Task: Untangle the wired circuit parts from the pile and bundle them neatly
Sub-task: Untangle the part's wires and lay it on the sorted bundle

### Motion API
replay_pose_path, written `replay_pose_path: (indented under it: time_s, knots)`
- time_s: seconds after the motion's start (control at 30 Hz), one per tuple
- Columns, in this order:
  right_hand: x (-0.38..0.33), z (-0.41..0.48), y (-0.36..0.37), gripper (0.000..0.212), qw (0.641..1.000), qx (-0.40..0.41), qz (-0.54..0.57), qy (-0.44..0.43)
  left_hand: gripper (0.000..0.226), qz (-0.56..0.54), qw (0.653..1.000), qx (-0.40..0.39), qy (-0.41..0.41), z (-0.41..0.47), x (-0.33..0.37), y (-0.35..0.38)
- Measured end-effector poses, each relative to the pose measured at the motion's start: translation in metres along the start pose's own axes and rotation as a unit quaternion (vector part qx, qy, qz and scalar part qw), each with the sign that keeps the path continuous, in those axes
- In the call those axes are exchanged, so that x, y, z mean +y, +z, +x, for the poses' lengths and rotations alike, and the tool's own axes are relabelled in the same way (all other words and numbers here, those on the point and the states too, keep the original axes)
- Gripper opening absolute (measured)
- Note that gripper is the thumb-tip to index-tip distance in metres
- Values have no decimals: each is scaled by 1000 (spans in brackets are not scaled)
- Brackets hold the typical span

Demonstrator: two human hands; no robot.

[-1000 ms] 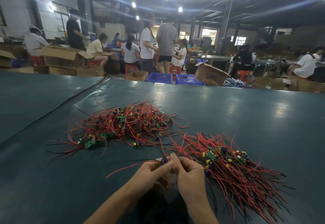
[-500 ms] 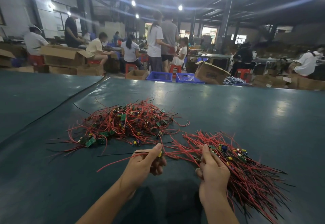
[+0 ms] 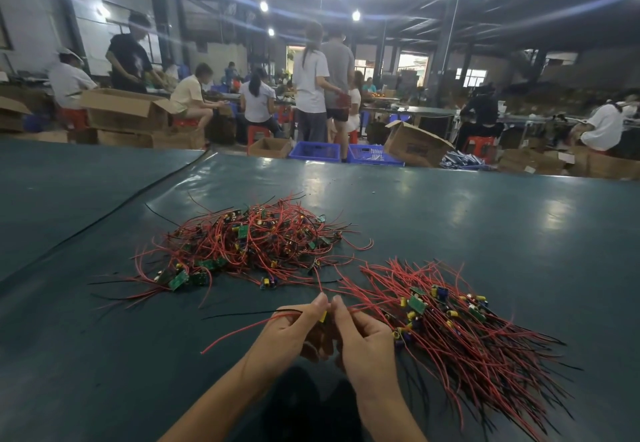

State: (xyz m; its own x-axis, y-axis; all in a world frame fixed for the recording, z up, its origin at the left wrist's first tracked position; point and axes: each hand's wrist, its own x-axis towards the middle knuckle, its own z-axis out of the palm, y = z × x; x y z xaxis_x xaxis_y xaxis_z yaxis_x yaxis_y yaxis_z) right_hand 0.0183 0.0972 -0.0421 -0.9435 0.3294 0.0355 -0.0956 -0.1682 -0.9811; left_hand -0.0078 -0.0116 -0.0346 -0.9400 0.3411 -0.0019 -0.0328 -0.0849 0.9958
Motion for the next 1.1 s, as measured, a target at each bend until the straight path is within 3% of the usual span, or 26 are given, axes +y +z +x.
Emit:
replay_pose_path:
  time_s: [0.13, 0.33, 0.47, 0.57, 0.67, 0.8, 0.87, 0.93, 1.1]
  knots:
    - [-3, 4, -9, 31, 999, 45, -16, -24, 43, 3, 1000, -9, 16, 0, 2, 1]
    - [-10, 19, -37, 29, 983, 165, 79, -21, 45, 18, 999, -8, 46, 0, 7, -10]
    - [-7, 20, -38, 29, 980, 171, 88, -46, 48, 21, 999, 7, 36, 1, 3, -10]
    - [-6, 18, -34, 29, 984, 148, 83, -58, 50, -20, 999, 36, 2, 2, 0, -10]
    - [-3, 13, -28, 34, 995, 61, 66, -47, 53, -54, 998, 28, -19, 2, -2, -9]
    - [5, 1, -14, 47, 988, -93, -45, -114, 56, -59, 998, -15, -35, -2, 1, -3]
    - [12, -2, -10, 63, 977, -134, -114, -119, 52, -46, 997, 2, -66, -3, 0, -1]
    - [14, -2, -10, 67, 970, -131, -160, -125, 52, -25, 997, 9, -68, -1, -1, -2]
    - [9, -2, -10, 56, 974, -81, -162, -139, 63, 39, 999, -16, -17, -1, -2, -2]
